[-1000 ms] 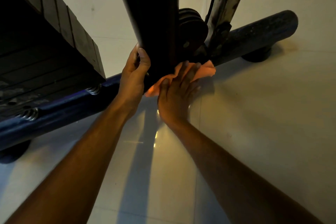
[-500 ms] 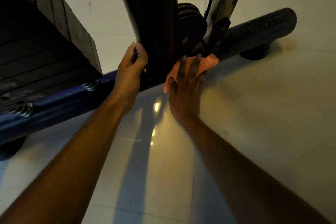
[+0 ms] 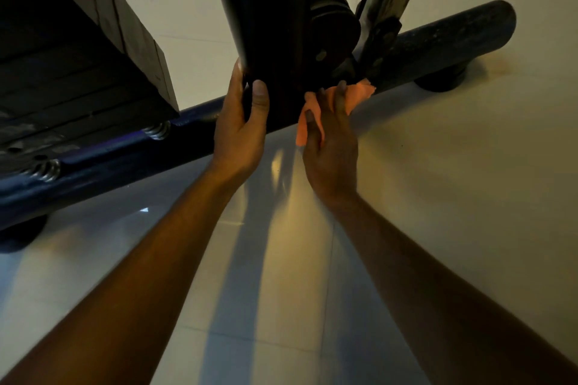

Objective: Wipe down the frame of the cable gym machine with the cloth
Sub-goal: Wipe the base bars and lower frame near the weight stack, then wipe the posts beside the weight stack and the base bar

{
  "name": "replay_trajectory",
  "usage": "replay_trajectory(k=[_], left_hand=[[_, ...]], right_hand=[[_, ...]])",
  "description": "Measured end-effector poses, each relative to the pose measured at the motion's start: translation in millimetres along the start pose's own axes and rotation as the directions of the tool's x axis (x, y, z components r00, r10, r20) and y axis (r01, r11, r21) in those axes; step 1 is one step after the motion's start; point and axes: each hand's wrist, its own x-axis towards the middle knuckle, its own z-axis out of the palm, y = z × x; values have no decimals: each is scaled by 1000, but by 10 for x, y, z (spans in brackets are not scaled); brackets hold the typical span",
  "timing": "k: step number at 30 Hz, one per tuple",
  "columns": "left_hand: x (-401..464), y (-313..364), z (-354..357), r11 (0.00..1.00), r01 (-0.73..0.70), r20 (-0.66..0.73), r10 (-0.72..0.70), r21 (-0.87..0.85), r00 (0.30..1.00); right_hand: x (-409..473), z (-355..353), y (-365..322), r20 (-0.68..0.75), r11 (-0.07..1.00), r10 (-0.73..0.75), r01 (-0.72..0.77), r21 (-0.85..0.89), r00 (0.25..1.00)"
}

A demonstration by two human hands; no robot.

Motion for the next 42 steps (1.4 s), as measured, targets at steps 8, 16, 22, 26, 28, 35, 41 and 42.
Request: replay_trajectory(k=[8, 16, 22, 26, 28, 35, 41, 42], left_hand=[[-531, 459, -146, 936, 201, 32, -219, 287, 975], [-1296, 2245, -392, 752, 29, 212, -222, 658, 952], [-1697, 4009, -736, 680, -158, 380, -190, 716, 905], [-1862, 5208, -961, 642, -285, 483, -155, 712, 862], [-1896, 5717, -1050, 631, -308, 497, -143, 712, 856], [-2146, 7296, -1325, 602, -406, 560, -84, 688, 825], [-2229, 8016, -1125, 608, -498, 627, -1, 618, 779], [-2222, 8078, -1051, 612, -506, 638, 3, 608, 770]], right_hand=[[-178, -939, -541, 262, 992, 38, -4, -128, 964], [-433, -2612, -1787, 311, 974, 108, -37, -223, 944], [-400, -4063, -3140, 297, 959, 177, -96, -267, 938], [-256, -4980, -4157, 295, 952, 219, -137, -275, 930], [-196, -5345, -4595, 287, 946, 239, -157, -282, 928], [-179, -6595, -5829, 187, 945, 238, -183, -270, 953], [-225, -7428, -6154, 60, 933, 250, -224, -283, 966], [-218, -7518, -6143, 36, 927, 259, -238, -288, 965]])
